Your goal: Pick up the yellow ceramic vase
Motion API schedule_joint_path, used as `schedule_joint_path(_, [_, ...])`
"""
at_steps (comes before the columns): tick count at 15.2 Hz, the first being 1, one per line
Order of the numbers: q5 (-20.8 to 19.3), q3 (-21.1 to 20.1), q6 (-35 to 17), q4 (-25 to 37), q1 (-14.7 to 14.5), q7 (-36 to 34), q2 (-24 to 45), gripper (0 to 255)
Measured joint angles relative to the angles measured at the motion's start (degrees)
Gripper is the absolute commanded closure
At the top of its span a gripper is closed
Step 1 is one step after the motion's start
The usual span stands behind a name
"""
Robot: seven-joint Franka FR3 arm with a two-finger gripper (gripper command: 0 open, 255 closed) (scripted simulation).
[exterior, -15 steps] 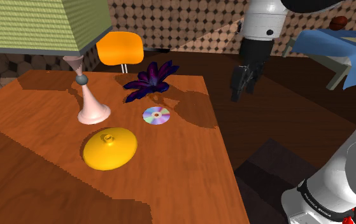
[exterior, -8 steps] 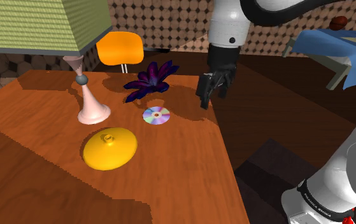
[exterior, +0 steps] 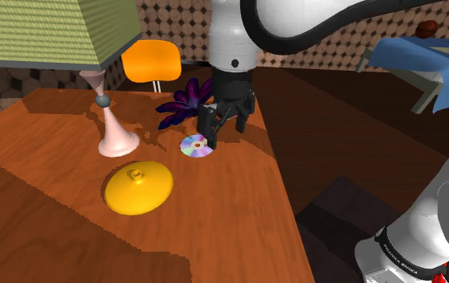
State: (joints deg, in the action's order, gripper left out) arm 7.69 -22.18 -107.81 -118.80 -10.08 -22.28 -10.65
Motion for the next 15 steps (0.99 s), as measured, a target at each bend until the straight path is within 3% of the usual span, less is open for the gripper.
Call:
schedule_joint_path(8, [-9.94, -5.36, -1.86, 16.05, -3.83, -11.75, 17.48, 0])
schedule_joint_path(15, [-20.22, -5.72, 2.77, 36.46, -11.68, -19.63, 34.28, 0])
